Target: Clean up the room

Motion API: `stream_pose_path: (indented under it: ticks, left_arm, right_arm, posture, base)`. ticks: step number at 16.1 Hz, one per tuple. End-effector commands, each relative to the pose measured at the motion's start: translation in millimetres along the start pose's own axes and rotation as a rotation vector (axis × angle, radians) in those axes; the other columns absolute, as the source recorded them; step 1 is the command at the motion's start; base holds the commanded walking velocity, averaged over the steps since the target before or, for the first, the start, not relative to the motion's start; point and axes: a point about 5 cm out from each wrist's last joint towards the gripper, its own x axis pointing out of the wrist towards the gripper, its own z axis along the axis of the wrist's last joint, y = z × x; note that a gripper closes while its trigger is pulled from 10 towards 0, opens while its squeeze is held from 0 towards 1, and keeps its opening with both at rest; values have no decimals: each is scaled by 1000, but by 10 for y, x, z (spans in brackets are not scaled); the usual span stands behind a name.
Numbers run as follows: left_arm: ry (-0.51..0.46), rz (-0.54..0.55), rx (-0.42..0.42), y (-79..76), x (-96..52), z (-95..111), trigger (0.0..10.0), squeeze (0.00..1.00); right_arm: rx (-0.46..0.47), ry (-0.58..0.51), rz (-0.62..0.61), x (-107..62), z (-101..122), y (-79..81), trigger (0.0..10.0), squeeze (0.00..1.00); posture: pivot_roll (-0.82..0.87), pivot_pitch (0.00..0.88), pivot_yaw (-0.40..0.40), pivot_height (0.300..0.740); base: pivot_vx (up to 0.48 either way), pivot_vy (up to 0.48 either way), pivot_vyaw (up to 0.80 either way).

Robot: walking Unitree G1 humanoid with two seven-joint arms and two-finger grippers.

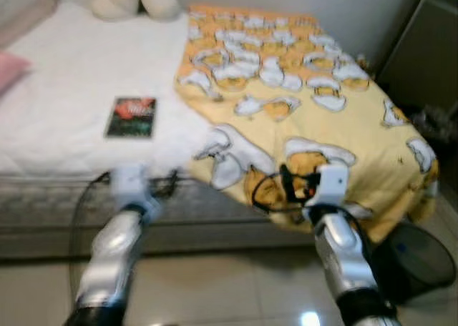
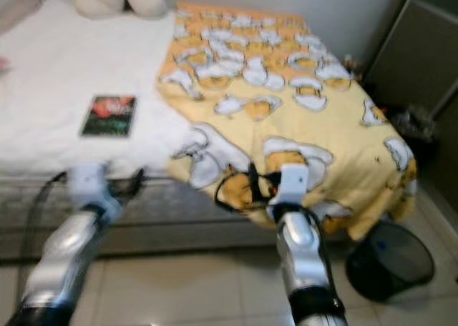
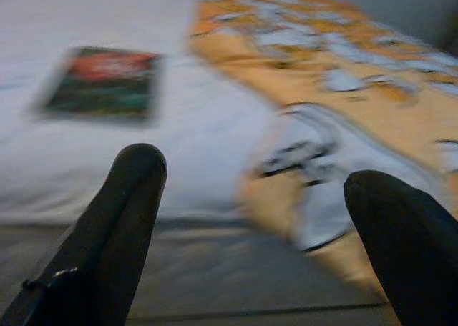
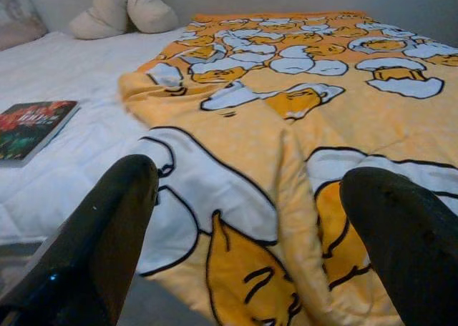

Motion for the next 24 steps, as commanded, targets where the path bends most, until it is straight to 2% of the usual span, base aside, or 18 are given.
stream_pose_path:
  ticks: [1,3,4,5,8,10,13,18,24]
  left_arm:
    - [-3,-55,-9,-135,8,16,10000,0]
    - [-19,-66,33,-157,91,79,10000,0]
    - [-30,-85,108,-200,158,133,10000,0]
    - [-39,-59,158,-194,188,173,10000,0]
    - [-69,-36,72,-207,212,242,10000,0]
    - [-62,-35,66,-260,236,218,10000,0]
    - [-72,-31,78,-261,228,238,10000,0]
    - [-114,5,84,-197,225,316,10000,0]
    - [-113,4,58,-242,230,279,10000,0]
  right_arm:
    - [6,25,-58,-84,-46,-187,10000,0]
    - [0,29,-51,-60,-56,-154,10000,0]
    - [-14,17,-30,-14,-16,-104,10000,0]
    - [-10,9,-23,8,19,-78,10000,0]
    - [-27,-4,-11,36,77,-90,10000,0]
    - [-39,-3,-6,42,78,-98,10000,0]
    - [-42,6,9,40,59,-51,10000,0]
    - [-43,22,28,80,41,-14,10000,0]
    - [-62,23,58,171,88,-5,10000,0]
  posture:
    - [27,0,-47,740]
    - [25,0,-45,740]
    - [24,0,-44,740]
    - [23,0,-45,740]
    - [8,0,-52,740]
    - [6,0,-58,740]
    - [15,0,-62,740]
    - [46,0,-77,740]
    - [57,0,-100,740]
  base:
    - [0,480,0]
    - [0,480,0]
    - [0,480,0]
    - [0,0,0]
    - [0,297,0]
    - [296,377,0]
    - [358,319,0]
    - [431,0,0]
    - [477,0,0]
